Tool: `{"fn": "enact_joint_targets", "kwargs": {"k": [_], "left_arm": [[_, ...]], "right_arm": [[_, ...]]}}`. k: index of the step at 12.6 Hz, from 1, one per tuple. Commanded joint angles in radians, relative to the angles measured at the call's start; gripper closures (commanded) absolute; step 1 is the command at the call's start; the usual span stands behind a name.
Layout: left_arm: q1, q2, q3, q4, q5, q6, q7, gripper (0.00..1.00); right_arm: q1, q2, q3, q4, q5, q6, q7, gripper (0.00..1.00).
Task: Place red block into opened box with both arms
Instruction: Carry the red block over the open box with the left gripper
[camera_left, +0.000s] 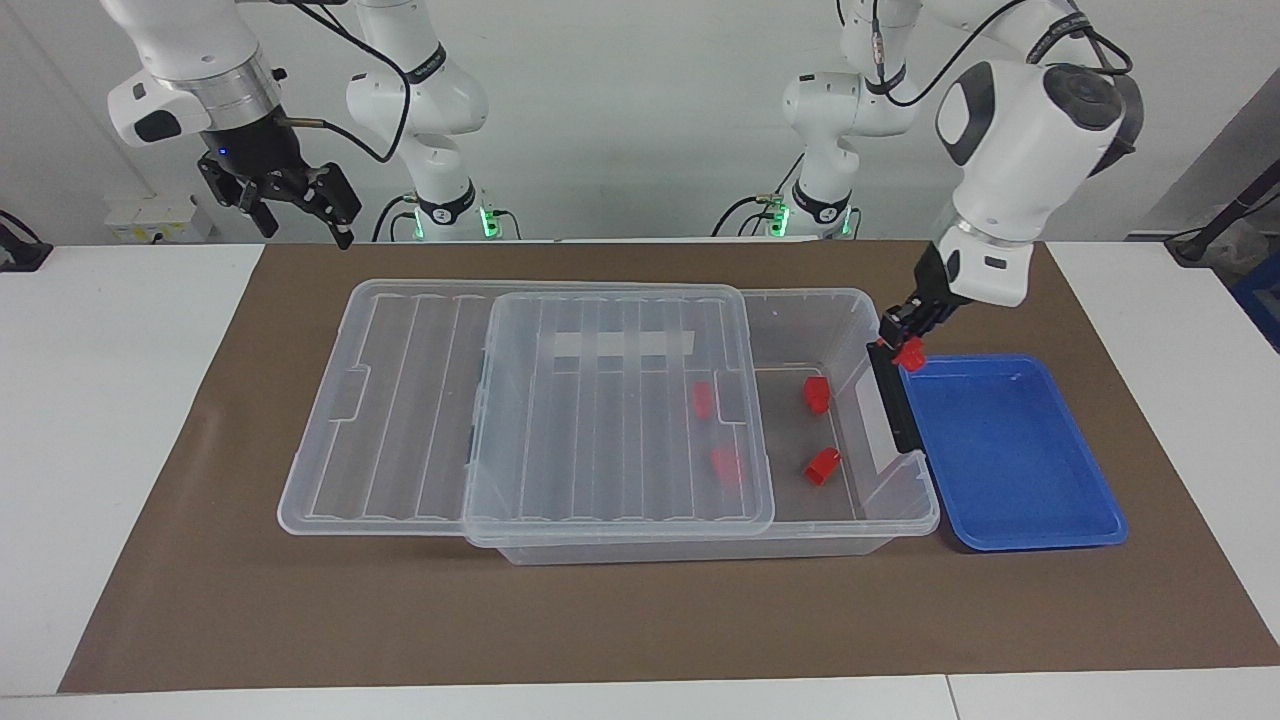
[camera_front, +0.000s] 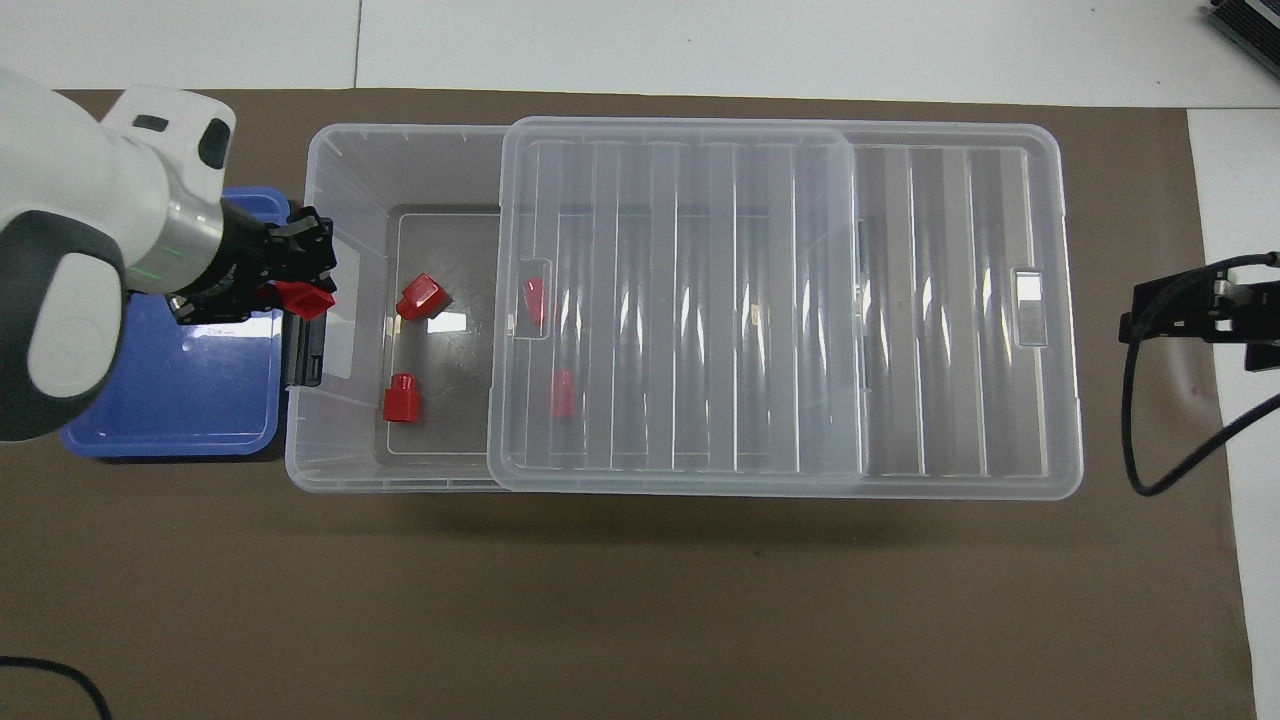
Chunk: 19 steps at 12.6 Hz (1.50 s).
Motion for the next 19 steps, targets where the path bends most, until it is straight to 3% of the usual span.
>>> {"fn": "enact_joint_targets", "kwargs": {"k": [1,3,5,10,19], "left_arm": [[-0.051,-0.080,0.016,-0.153,0.027,0.083,-0.068,1.00],[-0.075,-0.147,0.016,-0.345,0.027,0.279,-0.086,1.00],[-0.091,-0.171,0.015,-0.442,0.027,0.376,-0.094,1.00],[-0.154,-0.108,0.016,-0.496,0.047,0.547,-0.160,1.00],[-0.154,0.061,0.018,-0.493,0.269,0.715,-0.276,1.00]], "right_arm": [[-0.012,-0.025,0.006,-0.028,0.009,0.005,0.003,0.00],[-0.012,-0.025,0.006,-0.028,0.009,0.005,0.002,0.00],[-0.012,-0.025,0.006,-0.028,0.009,0.005,0.002,0.00],[-0.012,-0.025,0.006,-0.028,0.009,0.005,0.003,0.00],[-0.013,-0.025,0.006,-0.028,0.009,0.005,0.000,0.00]]}}
